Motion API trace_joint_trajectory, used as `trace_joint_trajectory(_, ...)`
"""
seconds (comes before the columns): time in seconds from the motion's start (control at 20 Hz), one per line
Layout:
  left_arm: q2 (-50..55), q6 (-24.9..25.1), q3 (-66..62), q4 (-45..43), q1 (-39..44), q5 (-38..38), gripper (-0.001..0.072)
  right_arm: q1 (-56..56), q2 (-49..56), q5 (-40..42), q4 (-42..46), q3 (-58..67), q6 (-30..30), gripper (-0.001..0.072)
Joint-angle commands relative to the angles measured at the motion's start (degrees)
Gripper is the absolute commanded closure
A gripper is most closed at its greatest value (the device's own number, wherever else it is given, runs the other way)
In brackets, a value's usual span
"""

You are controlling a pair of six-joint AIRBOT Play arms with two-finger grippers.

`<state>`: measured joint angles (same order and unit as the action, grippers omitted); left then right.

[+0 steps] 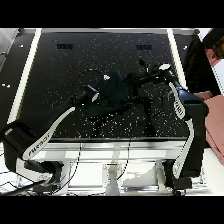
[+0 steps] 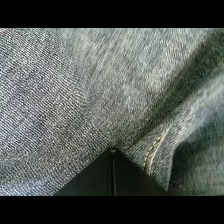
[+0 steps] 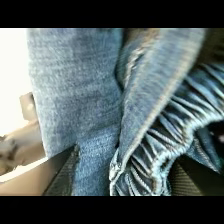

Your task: Fold the clothes and pants, and hang the long-sleeved shirts on hangers.

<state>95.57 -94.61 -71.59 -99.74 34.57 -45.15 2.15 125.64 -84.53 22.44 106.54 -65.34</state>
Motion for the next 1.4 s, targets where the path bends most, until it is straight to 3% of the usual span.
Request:
trace_joint_trajectory(0.0,-0.02,-0.04,0.02,-0.04,0.02,-0.57,0.0693,0.28,0.07,-5.95,-3.21,0.00,4.85,0.0163)
trace_joint_trajectory(0.1,-0.02,-0.04,0.00,-0.04,0.04,-1.22,0.0693,0.22,-0.09,-6.62,-3.15,0.00,6.80,0.0162)
trace_joint_trajectory(0.25,-0.02,-0.02,-0.02,-0.04,0.04,-2.10,0.0693,-0.02,-0.22,-6.91,-2.93,0.00,8.48,0.0422)
trace_joint_trajectory(0.3,-0.02,-0.02,-0.02,-0.04,0.04,-2.51,0.0693,-0.33,-0.22,-6.99,-2.71,0.02,8.52,0.0453)
trace_joint_trajectory(0.5,-0.02,-0.02,-0.02,-0.04,0.02,-3.13,0.0693,-1.79,-0.22,-6.82,-2.64,0.00,8.44,0.0450)
trace_joint_trajectory(0.55,-0.02,-0.02,-0.02,-0.04,0.04,-3.13,0.0693,-1.84,-0.22,-6.23,-2.47,0.00,8.46,0.0410)
trace_joint_trajectory(0.65,-0.02,-0.04,-0.02,-0.02,0.04,-3.15,0.0693,-1.73,-0.24,-3.72,-1.16,0.00,8.46,0.0105)
trace_joint_trajectory(0.9,-0.02,-0.04,-0.02,-0.04,0.07,-3.13,0.0692,0.44,-0.24,-1.18,2.43,0.00,8.55,0.0015)
trace_joint_trajectory(1.1,-0.02,-0.04,-0.02,-0.04,0.07,-3.15,0.0692,3.98,-0.26,6.75,15.96,0.61,4.33,0.0015)
trace_joint_trajectory(1.35,-0.02,-0.04,-0.02,-0.04,0.07,-3.13,0.0693,5.70,-0.26,7.43,31.17,10.54,-3.28,0.0016)
